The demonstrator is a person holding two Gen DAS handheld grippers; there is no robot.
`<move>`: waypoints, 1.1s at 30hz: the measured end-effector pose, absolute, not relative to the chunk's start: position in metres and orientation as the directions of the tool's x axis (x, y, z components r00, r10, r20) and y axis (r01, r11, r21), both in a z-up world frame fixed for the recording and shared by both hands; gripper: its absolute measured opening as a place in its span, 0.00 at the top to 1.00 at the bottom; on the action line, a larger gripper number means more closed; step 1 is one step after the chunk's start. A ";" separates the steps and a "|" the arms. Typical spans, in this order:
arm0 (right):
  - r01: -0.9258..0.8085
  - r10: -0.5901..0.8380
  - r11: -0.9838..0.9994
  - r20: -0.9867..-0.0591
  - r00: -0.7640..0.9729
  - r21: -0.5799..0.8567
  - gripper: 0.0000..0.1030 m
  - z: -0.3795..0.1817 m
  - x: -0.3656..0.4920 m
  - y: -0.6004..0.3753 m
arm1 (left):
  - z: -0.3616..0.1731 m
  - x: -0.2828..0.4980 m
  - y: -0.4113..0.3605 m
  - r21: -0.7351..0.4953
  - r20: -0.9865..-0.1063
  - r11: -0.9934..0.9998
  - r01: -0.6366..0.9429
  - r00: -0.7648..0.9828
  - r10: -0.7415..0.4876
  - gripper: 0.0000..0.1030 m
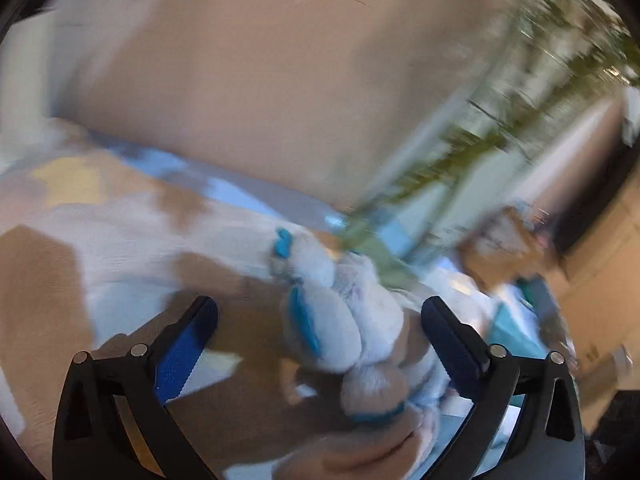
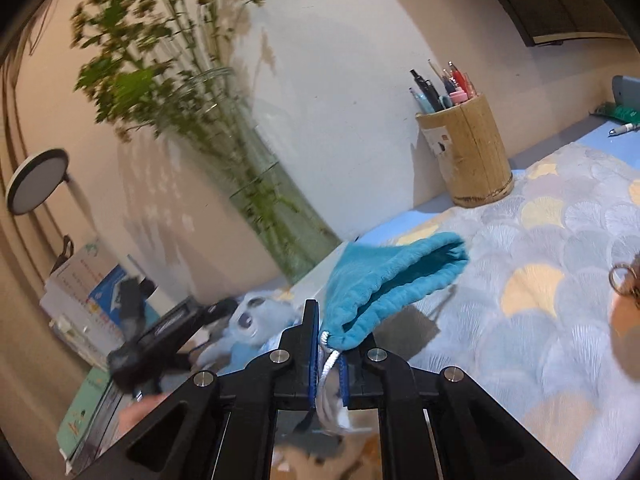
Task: Organize soft objects
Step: 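Grasp the grey plush with the left tool while the right tool grasps the teal pouch, then carry the grey plush and teal pouch to the glass bowl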
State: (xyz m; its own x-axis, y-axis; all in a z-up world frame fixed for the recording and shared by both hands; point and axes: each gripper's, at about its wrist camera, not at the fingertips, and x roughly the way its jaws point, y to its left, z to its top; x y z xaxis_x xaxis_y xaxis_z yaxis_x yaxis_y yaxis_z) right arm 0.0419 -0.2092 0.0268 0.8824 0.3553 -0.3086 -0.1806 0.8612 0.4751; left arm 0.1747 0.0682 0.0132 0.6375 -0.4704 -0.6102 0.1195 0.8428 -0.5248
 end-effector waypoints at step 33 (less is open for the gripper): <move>-0.217 0.384 0.820 -0.229 0.894 0.530 0.92 0.023 0.030 -0.221 | 0.044 0.141 0.082 -0.564 -0.371 0.802 0.195 0.808 -0.457 0.63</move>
State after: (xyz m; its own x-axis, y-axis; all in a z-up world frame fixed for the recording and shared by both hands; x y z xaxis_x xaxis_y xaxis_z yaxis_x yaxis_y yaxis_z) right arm 0.0302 -0.2210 0.0230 0.8942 0.3845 -0.2292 -0.2167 0.8199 0.5299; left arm 0.1410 0.0820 0.0442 0.8084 -0.4573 -0.3706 0.1950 0.8021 -0.5644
